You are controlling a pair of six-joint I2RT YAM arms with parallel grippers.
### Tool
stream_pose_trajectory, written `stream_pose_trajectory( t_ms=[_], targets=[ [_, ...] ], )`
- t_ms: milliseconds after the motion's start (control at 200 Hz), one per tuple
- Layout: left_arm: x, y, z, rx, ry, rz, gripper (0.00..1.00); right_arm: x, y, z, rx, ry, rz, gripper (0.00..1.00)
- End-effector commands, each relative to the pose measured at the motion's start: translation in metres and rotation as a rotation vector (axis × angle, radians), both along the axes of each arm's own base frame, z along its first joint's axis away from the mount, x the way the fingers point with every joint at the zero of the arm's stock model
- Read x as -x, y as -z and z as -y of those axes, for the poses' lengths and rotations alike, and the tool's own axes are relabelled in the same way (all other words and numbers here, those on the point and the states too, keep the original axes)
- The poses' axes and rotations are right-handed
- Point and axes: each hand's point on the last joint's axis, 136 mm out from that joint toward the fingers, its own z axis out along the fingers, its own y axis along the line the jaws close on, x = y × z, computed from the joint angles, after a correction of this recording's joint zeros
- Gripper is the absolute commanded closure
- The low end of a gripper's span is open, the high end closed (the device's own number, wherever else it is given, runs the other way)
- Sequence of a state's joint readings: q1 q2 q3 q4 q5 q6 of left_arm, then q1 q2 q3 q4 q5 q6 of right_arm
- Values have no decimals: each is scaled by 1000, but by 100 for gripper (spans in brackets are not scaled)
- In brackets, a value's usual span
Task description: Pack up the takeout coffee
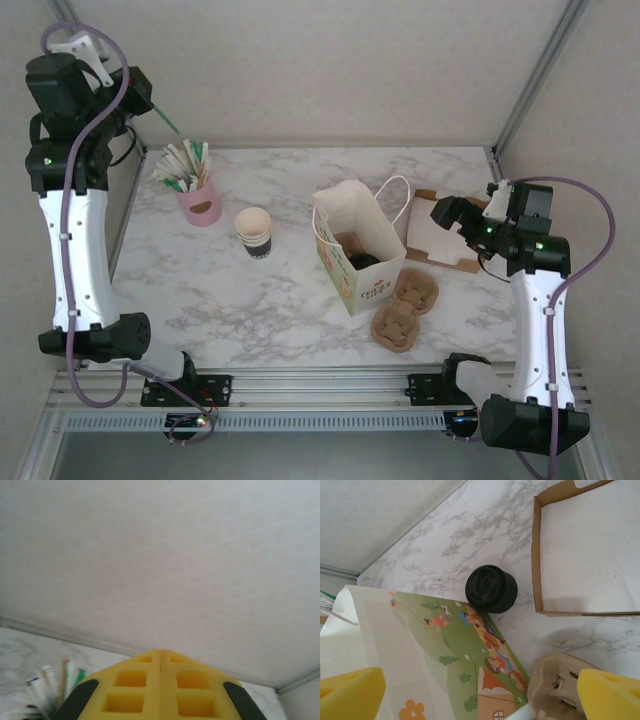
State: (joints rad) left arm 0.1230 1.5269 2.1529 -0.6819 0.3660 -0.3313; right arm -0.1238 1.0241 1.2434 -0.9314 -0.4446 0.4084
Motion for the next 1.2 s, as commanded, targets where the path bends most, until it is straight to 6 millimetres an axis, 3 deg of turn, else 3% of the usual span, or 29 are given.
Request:
stream_pose_trajectory(
  t_ms=[0, 255, 551, 811, 1026, 1197],
  targets=[
    [14, -30, 34, 68, 167, 87, 100, 7, -10, 0, -5, 19, 17, 1],
    [15, -59, 90, 135, 357, 156, 100, 24, -4, -2, -16, 31, -9, 1],
    [-3, -83, 189, 264, 643, 214, 100, 53, 2, -3, -15, 42, -46, 1],
    [17, -101, 274, 351, 876, 291, 100, 77, 6, -11, -50, 38, -64, 1],
    [30, -99, 319, 362, 973, 323, 100, 93, 21, -7, -29, 62, -114, 1],
    [26, -78, 358, 373, 1039, 303, 100, 104, 28, -5, -18, 76, -140, 1]
  ],
)
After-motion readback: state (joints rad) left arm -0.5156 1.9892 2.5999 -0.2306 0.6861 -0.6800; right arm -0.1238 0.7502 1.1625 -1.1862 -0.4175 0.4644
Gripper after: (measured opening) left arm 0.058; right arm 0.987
